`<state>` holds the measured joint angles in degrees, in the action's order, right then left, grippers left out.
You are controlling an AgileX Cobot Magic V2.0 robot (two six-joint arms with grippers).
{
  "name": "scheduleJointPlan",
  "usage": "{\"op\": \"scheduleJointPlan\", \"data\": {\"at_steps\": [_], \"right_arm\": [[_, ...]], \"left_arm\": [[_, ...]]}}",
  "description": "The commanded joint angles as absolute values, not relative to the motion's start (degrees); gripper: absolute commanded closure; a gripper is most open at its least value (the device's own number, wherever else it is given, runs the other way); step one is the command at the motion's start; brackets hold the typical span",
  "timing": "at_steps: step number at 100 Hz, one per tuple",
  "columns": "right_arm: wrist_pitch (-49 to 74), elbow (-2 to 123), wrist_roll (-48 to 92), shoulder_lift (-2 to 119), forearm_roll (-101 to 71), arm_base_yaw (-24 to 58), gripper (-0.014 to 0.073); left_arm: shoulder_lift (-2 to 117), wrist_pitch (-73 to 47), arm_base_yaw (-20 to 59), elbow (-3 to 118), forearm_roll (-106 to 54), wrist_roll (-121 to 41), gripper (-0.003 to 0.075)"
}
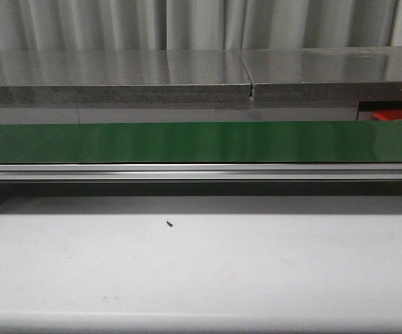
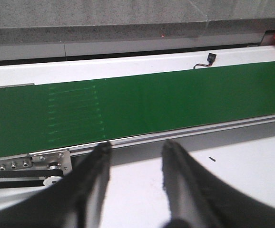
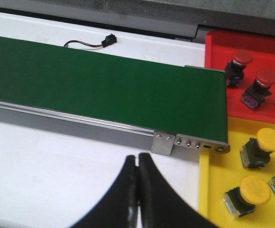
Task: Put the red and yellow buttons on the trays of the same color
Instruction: 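Move the left gripper over the red and yellow buttons on the table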
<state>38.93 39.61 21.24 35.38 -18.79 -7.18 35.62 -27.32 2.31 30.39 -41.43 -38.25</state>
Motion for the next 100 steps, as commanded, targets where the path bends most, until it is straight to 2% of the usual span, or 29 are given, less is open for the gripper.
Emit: {"op": "scheduleJointPlan", "data": {"at_steps": [1,5,10,30,43,78,100], "right_arm": [[35.7,41.0,21.6,35.4,-19.6,-7.0,0.0711],[35.7,41.0,21.6,35.4,-19.6,-7.0,0.0711],[35.7,41.0,21.6,35.4,-19.6,-7.0,0.0711],[35.7,41.0,21.6,35.4,-19.6,-7.0,0.0711],[35.7,41.0,21.6,35.4,-19.6,-7.0,0.0711],[35.7,41.0,21.6,35.4,-19.6,-7.0,0.0711],[35.7,41.0,21.6,35.4,-19.6,-7.0,0.0711]], "left_arm": [[35.8,-24.6,2.8,31.9,-44.3,-38.0,0.0209],[35.8,-24.6,2.8,31.9,-45.2,-38.0,0.0155],[35.8,-24.6,2.8,31.9,-45.8,-38.0,0.0129],[37.0,-21.9,1.9,33.1,-45.2,-34.6,0.0134],[42.2,-22.2,-2.3,39.2,-41.4,-28.4,0.0134],[70.3,-33.0,-19.4,63.8,-40.8,-24.4,0.0134],[90.7,-38.0,-22.6,79.7,-40.2,-24.4,0.0134]]}}
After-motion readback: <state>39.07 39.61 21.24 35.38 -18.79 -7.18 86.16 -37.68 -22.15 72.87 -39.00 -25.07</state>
